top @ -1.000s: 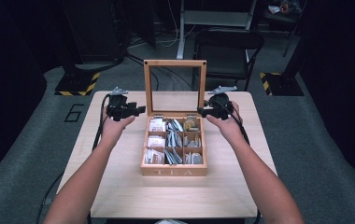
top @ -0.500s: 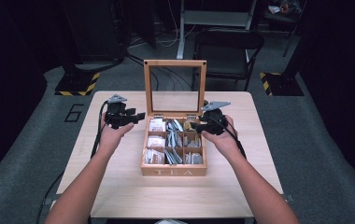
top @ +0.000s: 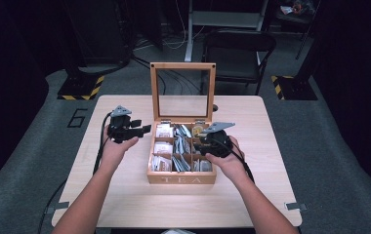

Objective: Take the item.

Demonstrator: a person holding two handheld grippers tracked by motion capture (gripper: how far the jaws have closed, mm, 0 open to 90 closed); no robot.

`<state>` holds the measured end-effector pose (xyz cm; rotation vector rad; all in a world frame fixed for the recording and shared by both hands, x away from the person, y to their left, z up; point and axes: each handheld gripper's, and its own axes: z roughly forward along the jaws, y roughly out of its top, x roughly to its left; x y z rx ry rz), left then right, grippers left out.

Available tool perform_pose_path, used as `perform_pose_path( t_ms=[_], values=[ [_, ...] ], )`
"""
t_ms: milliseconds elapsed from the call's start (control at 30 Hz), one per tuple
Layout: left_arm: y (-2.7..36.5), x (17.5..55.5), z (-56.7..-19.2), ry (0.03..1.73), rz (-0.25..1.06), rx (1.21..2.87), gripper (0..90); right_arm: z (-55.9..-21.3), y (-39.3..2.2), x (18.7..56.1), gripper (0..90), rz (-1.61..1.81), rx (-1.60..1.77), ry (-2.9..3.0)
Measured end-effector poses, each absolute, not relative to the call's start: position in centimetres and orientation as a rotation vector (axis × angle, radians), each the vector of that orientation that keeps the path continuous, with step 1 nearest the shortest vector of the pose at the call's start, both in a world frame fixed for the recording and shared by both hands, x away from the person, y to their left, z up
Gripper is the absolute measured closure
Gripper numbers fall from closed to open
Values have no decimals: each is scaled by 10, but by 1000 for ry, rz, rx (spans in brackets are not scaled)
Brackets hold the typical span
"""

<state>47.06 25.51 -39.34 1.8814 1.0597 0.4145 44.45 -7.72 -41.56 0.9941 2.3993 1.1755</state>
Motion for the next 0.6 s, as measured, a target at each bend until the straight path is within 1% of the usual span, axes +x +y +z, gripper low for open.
perform_pose_path(
  t_ms=[33, 100, 267, 400, 600],
  values=[
    [255, 468, -395, 1062, 420, 1863, 458, -416, -75, 442, 649, 1179, 988, 2405],
    [254, 463, -398, 1044, 428, 1898, 458, -419, -69, 436, 671, 1169, 958, 2425],
    [255, 456, -403, 1036, 420, 1905, 458, -424, -62, 429, 671, 1191, 951, 2444],
    [259, 451, -404, 1041, 451, 1905, 458, -425, -56, 425, 671, 1210, 944, 2454],
    [268, 444, -407, 1064, 438, 1864, 458, -428, -50, 421, 700, 1211, 929, 2456]
  ],
)
